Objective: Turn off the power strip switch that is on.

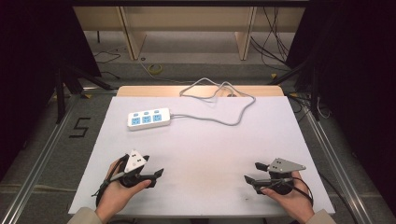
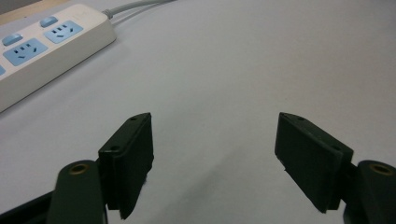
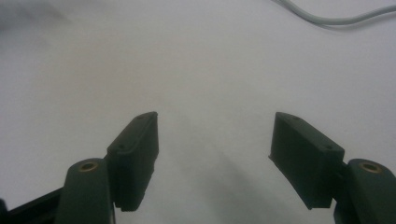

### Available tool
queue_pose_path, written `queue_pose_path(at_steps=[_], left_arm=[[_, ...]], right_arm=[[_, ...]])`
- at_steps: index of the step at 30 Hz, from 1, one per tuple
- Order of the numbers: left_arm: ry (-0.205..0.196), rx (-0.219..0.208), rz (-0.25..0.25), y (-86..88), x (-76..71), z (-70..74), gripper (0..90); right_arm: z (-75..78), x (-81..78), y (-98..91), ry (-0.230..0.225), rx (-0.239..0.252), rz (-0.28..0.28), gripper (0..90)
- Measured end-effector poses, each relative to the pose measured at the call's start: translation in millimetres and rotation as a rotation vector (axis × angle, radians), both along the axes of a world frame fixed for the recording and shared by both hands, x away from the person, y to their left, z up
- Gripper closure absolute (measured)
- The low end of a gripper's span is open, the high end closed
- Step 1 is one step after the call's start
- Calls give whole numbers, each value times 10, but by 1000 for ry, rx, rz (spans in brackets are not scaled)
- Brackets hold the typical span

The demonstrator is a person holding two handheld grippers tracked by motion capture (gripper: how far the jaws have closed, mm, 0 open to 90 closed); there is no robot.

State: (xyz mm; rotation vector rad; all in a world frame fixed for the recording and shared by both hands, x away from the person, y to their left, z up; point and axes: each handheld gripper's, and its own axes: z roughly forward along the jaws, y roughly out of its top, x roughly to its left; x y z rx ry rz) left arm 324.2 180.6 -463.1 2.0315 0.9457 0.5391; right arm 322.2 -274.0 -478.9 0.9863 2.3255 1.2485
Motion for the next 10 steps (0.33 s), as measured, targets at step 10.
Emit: queue_pose_path(at_steps=[10], left_arm=[[4,16,-19,-67,-39,-50,271]], right_arm=[[-1,4,3,0,-1,1,331]])
